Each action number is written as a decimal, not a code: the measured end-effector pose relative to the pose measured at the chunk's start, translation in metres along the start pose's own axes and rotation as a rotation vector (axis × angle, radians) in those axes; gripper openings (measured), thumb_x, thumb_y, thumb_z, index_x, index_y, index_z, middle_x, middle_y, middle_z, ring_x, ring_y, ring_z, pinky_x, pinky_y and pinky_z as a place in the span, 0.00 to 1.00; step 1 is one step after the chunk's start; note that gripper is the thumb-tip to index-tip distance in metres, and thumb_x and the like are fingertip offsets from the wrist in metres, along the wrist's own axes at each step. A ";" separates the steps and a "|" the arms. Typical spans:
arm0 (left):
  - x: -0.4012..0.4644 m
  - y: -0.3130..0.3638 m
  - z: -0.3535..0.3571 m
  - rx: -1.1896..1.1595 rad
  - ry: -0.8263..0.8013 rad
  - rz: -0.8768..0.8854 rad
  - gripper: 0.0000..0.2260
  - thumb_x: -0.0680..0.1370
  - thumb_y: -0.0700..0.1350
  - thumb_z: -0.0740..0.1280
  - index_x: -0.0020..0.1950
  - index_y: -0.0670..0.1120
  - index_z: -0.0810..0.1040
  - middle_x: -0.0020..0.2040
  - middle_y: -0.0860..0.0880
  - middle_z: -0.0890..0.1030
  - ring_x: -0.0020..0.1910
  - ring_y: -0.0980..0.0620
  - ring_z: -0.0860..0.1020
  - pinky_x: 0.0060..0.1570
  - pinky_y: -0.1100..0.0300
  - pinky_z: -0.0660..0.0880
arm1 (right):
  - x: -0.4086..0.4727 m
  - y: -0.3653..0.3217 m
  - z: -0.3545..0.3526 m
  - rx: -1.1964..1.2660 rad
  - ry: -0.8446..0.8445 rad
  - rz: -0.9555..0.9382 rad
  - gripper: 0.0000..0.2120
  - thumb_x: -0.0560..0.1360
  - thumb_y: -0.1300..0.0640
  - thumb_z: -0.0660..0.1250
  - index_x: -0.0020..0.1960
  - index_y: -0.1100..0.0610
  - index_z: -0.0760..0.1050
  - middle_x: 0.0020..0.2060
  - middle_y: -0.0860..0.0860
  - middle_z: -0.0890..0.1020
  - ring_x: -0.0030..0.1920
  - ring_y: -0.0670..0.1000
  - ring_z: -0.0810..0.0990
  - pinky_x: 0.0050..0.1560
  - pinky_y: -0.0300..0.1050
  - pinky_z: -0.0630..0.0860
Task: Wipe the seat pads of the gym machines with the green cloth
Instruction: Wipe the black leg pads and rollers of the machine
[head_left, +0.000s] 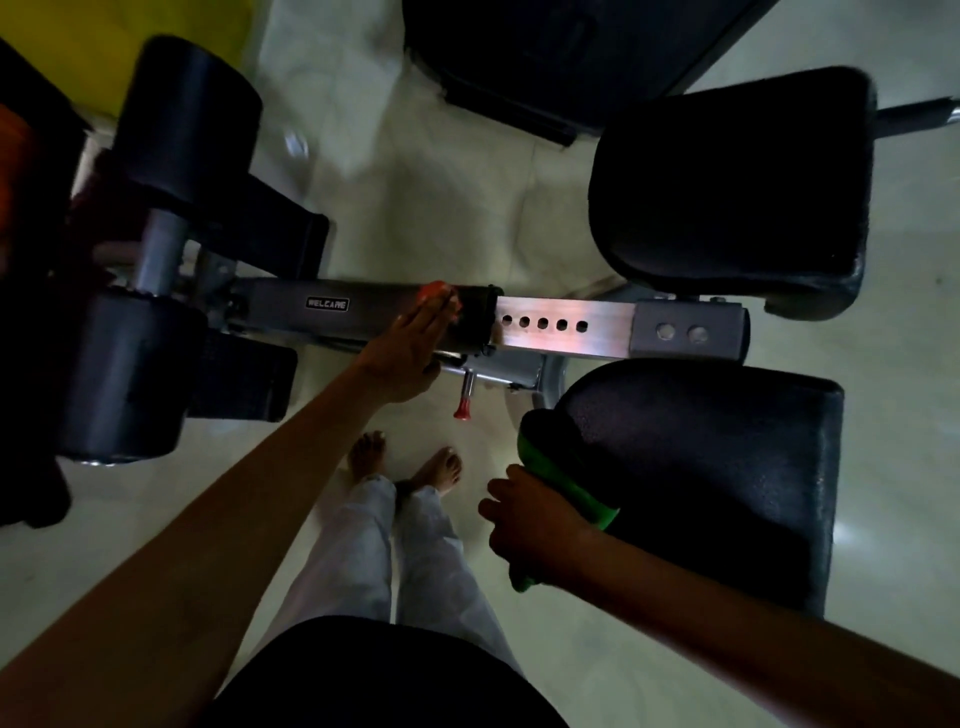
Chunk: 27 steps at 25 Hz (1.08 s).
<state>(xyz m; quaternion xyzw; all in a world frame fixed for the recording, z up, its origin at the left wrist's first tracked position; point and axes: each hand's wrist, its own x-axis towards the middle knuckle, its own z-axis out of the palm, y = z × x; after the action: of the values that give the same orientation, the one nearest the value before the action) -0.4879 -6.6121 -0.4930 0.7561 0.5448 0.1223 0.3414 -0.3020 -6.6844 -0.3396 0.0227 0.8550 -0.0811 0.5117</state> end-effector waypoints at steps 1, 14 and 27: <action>-0.001 0.000 0.000 0.005 0.009 0.013 0.32 0.74 0.39 0.65 0.75 0.34 0.56 0.75 0.35 0.55 0.74 0.34 0.56 0.68 0.37 0.63 | -0.003 0.006 0.001 0.066 0.046 0.031 0.18 0.77 0.45 0.62 0.62 0.52 0.75 0.65 0.54 0.71 0.66 0.58 0.66 0.62 0.50 0.63; 0.138 0.124 -0.100 -0.074 0.040 0.318 0.28 0.80 0.46 0.62 0.77 0.42 0.54 0.78 0.45 0.52 0.76 0.48 0.55 0.72 0.56 0.58 | -0.116 0.142 0.045 0.582 1.183 1.402 0.23 0.63 0.52 0.71 0.57 0.55 0.76 0.56 0.60 0.74 0.49 0.63 0.74 0.46 0.54 0.73; 0.278 0.194 -0.123 0.378 -0.176 0.971 0.30 0.79 0.50 0.61 0.77 0.43 0.55 0.78 0.46 0.53 0.77 0.46 0.53 0.72 0.48 0.54 | -0.020 0.164 -0.005 1.781 1.909 2.150 0.30 0.67 0.41 0.59 0.59 0.62 0.67 0.54 0.61 0.74 0.56 0.61 0.73 0.62 0.52 0.68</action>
<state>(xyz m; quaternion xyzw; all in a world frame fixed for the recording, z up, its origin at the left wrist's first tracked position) -0.3079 -6.3466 -0.3286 0.9772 0.1135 0.1019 0.1477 -0.2772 -6.5211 -0.3388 -0.8499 -0.1275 0.1017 0.5011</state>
